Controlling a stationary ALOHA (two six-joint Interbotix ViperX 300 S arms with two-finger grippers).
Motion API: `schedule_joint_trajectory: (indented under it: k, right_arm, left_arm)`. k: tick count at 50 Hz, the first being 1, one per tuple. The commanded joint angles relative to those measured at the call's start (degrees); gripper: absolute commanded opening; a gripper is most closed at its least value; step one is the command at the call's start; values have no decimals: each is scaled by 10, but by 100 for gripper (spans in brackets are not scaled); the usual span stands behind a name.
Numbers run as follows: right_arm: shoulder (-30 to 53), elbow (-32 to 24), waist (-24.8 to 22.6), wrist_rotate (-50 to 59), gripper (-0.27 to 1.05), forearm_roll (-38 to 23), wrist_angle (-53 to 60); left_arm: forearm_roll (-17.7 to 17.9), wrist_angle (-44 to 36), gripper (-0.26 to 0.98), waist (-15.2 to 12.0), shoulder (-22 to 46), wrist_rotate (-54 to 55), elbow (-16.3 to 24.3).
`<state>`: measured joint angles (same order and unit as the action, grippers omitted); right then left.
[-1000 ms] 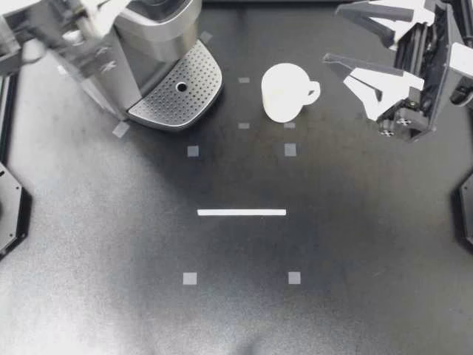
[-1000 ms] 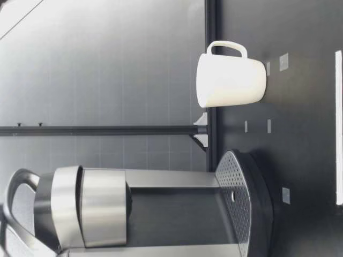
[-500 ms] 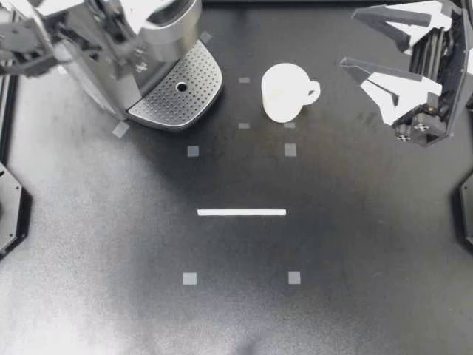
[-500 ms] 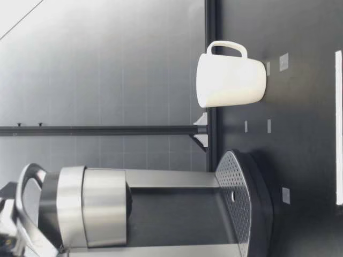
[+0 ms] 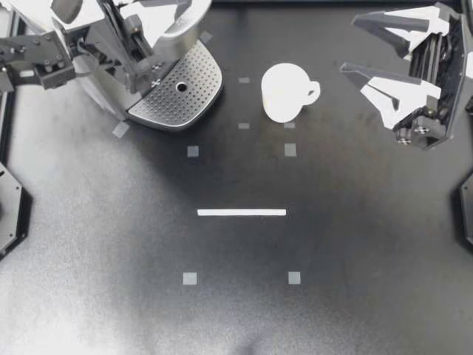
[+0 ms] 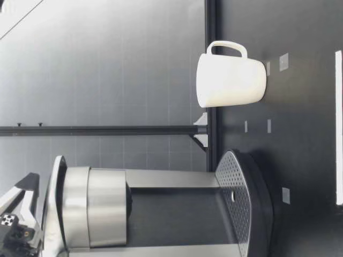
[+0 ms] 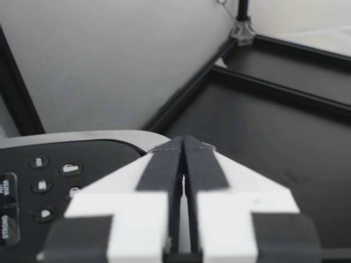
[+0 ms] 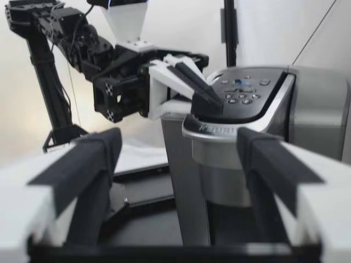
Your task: Place the coffee capsule inside the capsule container, then place the cup onto the center of the cup tray.
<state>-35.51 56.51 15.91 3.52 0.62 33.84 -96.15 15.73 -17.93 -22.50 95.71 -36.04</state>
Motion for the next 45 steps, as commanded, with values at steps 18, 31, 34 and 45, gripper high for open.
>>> schedule_joint_trajectory:
  k: [18, 31, 34, 45]
  right_arm:
    - [1, -144, 25, -82, 77, -25, -448]
    - [48, -226, 58, -136, 77, -37, -671]
    - [66, -242, 71, -155, 77, -39, -716]
    - [120, -269, 107, -232, 77, -22, -788]
  left_arm:
    - [33, 112, 4, 6, -35, -123, 50]
    - [193, 245, 4, 31, -35, -310, 82]
    - [262, 286, 4, 41, -37, -381, 102]
    - [508, 405, 4, 47, -41, -613, 176]
